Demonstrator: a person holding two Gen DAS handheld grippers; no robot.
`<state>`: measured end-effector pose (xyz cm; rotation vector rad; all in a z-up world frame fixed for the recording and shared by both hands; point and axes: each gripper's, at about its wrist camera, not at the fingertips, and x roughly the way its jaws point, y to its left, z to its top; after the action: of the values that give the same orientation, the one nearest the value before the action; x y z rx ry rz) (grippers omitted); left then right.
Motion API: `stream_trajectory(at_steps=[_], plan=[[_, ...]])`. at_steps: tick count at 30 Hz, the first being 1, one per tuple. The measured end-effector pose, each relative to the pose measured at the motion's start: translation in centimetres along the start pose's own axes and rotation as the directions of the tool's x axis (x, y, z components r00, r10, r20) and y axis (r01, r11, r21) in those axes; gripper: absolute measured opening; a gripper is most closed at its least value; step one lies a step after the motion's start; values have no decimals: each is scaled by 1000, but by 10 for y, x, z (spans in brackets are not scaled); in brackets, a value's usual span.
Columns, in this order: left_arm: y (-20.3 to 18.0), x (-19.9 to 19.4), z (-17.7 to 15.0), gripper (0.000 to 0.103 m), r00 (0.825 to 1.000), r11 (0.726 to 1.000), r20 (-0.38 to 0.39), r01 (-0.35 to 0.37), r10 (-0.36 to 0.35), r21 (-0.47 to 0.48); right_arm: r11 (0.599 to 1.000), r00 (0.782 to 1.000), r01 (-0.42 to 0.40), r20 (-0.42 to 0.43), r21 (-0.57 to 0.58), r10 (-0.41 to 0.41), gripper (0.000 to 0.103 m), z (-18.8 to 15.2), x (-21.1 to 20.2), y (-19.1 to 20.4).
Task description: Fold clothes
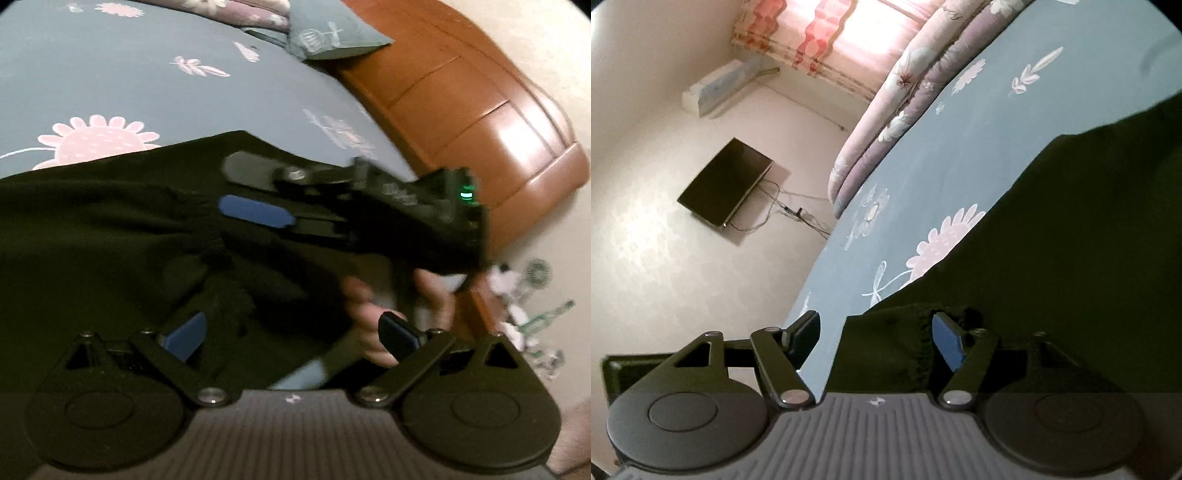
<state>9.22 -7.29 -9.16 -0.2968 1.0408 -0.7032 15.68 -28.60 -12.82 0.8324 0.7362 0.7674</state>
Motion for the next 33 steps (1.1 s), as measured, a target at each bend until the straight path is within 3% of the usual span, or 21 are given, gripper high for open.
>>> stream_trajectory(at_steps=[4,6,8,11,16,21,23,30,33], plan=[[-2,28,-15,99,997,998,-82,10,-15,-65,999,999,34,17,-42,-33,76,0,-5,7],[-8,17,-14,99,998,998,-56,11,-15,-54,997,998,54,34,-52,-53,81,0,-8,8],[-8,-5,-10,99,1000,998,7,15,-15,-68,997,997,60,57,-41,-58,86,1,-14,6],[14,-27,12,99,993,990,102,-53,66,-129,997,994,81,74,-10,-80,91,4,-17,1],[52,-62,50,99,945,957,243,-157,217,-245,979,977,206,55,6,-206,94,3,-9,-6],[105,-34,73,99,934,901,201,-204,297,-382,969,969,245,30,5,-245,94,2,2,-9],[120,-19,76,99,942,890,169,-199,289,-409,969,969,246,26,-2,-246,94,2,4,-8],[136,-1,83,99,938,877,157,-217,309,-428,966,967,256,21,-24,-256,95,-1,8,-6],[128,-13,85,99,939,891,187,-193,290,-411,966,966,258,22,-31,-257,96,-3,6,-7]])
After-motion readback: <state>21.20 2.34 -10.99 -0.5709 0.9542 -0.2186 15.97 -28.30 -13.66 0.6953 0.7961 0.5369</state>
